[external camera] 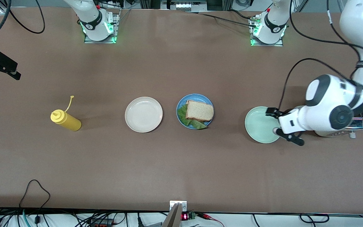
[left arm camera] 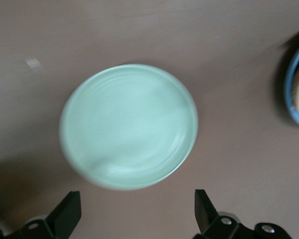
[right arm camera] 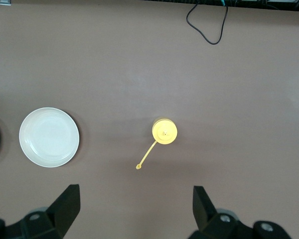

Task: Make sandwich in blue plate with both arms

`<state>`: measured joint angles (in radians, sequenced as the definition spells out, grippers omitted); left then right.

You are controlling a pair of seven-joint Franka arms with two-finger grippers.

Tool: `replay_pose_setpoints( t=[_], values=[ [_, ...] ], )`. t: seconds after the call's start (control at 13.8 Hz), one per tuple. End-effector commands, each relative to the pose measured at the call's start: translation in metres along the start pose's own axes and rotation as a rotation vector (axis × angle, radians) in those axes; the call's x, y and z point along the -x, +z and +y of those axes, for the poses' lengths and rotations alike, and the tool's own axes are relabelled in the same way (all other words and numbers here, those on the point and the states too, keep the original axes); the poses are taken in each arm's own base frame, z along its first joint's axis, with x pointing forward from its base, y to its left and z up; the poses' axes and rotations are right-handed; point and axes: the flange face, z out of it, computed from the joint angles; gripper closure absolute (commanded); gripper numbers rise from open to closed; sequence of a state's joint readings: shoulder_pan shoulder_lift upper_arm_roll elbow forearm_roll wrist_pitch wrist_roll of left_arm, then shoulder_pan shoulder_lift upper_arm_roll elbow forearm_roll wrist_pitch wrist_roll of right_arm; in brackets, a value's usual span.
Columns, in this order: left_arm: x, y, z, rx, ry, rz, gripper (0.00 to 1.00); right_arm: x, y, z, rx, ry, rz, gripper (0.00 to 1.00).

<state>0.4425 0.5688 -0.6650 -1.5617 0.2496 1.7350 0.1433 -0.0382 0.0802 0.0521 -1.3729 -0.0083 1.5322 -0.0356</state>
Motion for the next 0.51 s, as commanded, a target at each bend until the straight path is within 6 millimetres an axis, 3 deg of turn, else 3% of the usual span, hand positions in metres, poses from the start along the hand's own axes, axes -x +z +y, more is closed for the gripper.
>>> replay_pose_setpoints(
  t=[0.0,0.14,0.29,0.43],
  values=[
    [0.011,-0.045,-0.010,-0.110,-0.030,-0.017,0.00,0.000,-0.005,0.000,-0.014,0.002,0.012,0.00],
    [0.024,-0.087,-0.014,-0.159,-0.055,-0.022,0.00,0.001,-0.005,0.000,-0.014,0.014,0.010,0.00],
    [0.036,-0.113,-0.013,-0.141,-0.072,-0.055,0.00,0.001,-0.005,0.000,-0.016,0.018,0.010,0.00],
    [0.033,-0.128,0.007,-0.157,-0.052,-0.033,0.00,0.000,-0.004,0.000,-0.018,0.018,0.010,0.00]
  ],
)
